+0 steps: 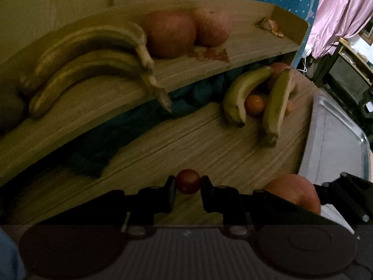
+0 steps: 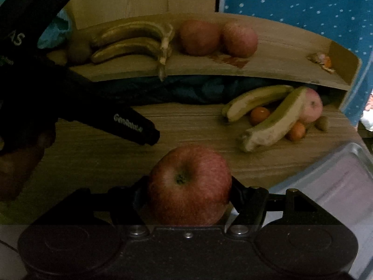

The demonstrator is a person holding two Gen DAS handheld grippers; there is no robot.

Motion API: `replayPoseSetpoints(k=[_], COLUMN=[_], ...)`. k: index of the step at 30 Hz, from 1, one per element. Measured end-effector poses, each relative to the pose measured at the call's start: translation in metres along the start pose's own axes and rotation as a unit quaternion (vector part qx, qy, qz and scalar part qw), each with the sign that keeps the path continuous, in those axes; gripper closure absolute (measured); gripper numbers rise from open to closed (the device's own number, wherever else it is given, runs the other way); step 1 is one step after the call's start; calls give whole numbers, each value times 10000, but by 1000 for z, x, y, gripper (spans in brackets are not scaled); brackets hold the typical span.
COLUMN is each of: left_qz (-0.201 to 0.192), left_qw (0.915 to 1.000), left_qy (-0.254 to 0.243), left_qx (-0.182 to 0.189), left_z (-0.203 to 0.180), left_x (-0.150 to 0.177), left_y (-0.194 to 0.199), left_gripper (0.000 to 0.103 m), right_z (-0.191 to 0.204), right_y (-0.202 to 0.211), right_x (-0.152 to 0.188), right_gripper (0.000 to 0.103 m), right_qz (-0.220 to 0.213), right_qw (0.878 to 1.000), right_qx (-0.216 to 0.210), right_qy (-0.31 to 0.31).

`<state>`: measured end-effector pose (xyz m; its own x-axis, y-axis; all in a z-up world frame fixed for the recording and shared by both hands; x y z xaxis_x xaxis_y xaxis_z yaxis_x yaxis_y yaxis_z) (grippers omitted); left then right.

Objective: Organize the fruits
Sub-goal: 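Close right tool on the red apple while left tool closes on the small tomato, then carry apple and tomato over the metal tray and open both tools to release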

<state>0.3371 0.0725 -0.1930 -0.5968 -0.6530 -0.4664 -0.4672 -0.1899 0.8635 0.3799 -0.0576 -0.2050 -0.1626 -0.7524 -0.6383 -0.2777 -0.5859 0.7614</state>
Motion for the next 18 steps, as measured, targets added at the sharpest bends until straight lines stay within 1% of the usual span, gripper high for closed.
replayPoseSetpoints(k=[4,10,14,18], left_qz=[-106,-250,-242,-213], left_qw=[9998,9982,9969,9960], left_qy=[-132,-435,-592,-657], left_qx=[98,328,466,566], left_z=[-11,-40,-64,-92], left_x=[1,2,5,9], left_y=[10,20,22,19], left_gripper=[78,78,78,77], right_z=[-8,-23,-38,-62], right_y=[18,45,63,73], right_x=[9,26,40,53], right_gripper=[32,32,32,32], right_qz=[-27,-83,-71,-40], right_qw=[9995,9968,9948,9937], right_qx=[201,581,729,797], right_qy=[-244,-548,-708,-786])
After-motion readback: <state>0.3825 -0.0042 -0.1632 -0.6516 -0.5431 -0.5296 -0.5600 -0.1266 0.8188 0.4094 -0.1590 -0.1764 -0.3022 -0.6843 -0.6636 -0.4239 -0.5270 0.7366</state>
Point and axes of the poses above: each gripper's, at about its wrist camera, not at the fingertips, and y roughly against the way its jaws point, z to its left, x to its underside, the point moved 6 cm from there along -y, roughly the way its jaws point, and after that the axes turned 14 degrees about y, right-handed, at the moved point
